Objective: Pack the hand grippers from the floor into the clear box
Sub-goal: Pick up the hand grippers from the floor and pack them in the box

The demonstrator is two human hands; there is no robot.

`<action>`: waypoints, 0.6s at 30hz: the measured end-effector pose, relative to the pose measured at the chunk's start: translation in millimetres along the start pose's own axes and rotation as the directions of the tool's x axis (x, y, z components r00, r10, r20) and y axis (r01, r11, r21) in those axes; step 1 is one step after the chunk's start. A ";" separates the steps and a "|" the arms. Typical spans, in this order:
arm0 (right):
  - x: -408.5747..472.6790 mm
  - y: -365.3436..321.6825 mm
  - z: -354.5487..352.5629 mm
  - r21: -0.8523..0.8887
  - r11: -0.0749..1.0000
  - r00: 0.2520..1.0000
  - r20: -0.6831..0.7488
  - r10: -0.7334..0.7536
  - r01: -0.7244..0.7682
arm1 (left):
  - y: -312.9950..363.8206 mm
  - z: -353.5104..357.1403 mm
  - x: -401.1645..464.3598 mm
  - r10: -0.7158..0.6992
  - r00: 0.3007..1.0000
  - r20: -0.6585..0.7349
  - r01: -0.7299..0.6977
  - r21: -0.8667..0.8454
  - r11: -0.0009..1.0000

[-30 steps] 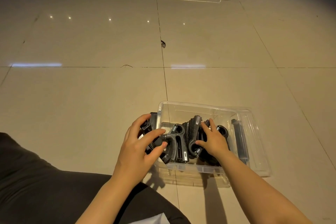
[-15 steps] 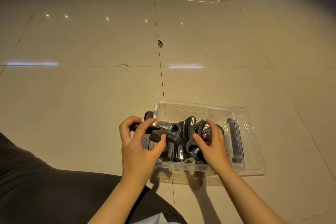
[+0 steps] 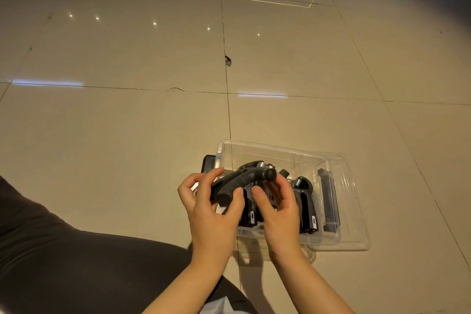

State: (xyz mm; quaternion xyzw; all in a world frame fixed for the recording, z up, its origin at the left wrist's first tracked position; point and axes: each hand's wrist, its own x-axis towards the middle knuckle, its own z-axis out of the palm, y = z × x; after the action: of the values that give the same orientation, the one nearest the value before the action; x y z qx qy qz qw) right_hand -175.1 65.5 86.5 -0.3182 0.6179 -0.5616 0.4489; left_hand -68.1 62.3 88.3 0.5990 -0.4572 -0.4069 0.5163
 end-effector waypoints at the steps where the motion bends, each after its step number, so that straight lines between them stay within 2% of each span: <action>1: 1.9 -1.2 2.1 0.003 1.000 0.999 -0.034 -0.004 0.004 | 0.8 0.0 -0.6 0.007 1.000 0.021 -0.007 0.003 1.000; 3: 12.5 -0.8 1.7 0.012 1.000 0.996 -0.091 0.013 -0.012 | -2.5 -3.8 -2.7 0.040 0.988 0.151 -0.049 0.059 0.997; 5: 30.4 -1.2 -1.9 -0.002 1.000 0.996 -0.087 0.029 -0.029 | -13.7 -11.6 -4.8 0.050 0.928 0.369 -0.123 0.178 0.976; 7: 52.4 1.0 -7.1 -0.165 0.986 1.000 -0.011 0.004 -0.006 | -30.9 -19.7 -4.3 -0.016 0.857 0.514 -0.185 0.337 0.923; 8: 63.5 3.6 -9.6 -0.300 0.953 0.998 0.055 -0.020 0.036 | -38.8 -22.4 -2.9 -0.071 0.842 0.535 -0.199 0.430 0.881; 10: 86.4 13.8 -13.0 -0.593 0.778 0.970 0.229 -0.084 0.208 | -48.7 -23.5 -0.5 -0.143 0.848 0.511 -0.202 0.559 0.804; 12: 106.4 28.3 -8.4 -0.770 0.466 0.890 0.446 -0.097 0.436 | -51.7 -20.7 1.4 -0.151 0.864 0.480 -0.177 0.570 0.802; 15: 121.8 54.8 8.8 -0.756 0.040 0.756 0.655 0.019 0.654 | -55.4 -19.1 5.3 -0.240 0.860 0.450 -0.078 0.581 0.810; 16: 122.6 63.3 14.6 -0.728 -0.056 0.730 0.680 0.062 0.683 | -57.5 -19.7 6.7 -0.281 0.848 0.450 -0.045 0.589 0.807; 18: 118.9 79.0 23.8 -0.704 -0.139 0.717 0.682 0.143 0.697 | -61.0 -20.5 9.3 -0.331 0.821 0.466 -0.006 0.587 0.810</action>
State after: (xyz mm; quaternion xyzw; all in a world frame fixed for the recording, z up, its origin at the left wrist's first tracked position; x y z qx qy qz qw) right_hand -191.5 -37.7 -13.6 -0.8189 0.5588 0.1006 0.0838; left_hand -38.3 61.3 30.5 0.6205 -0.6287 -0.4518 0.1247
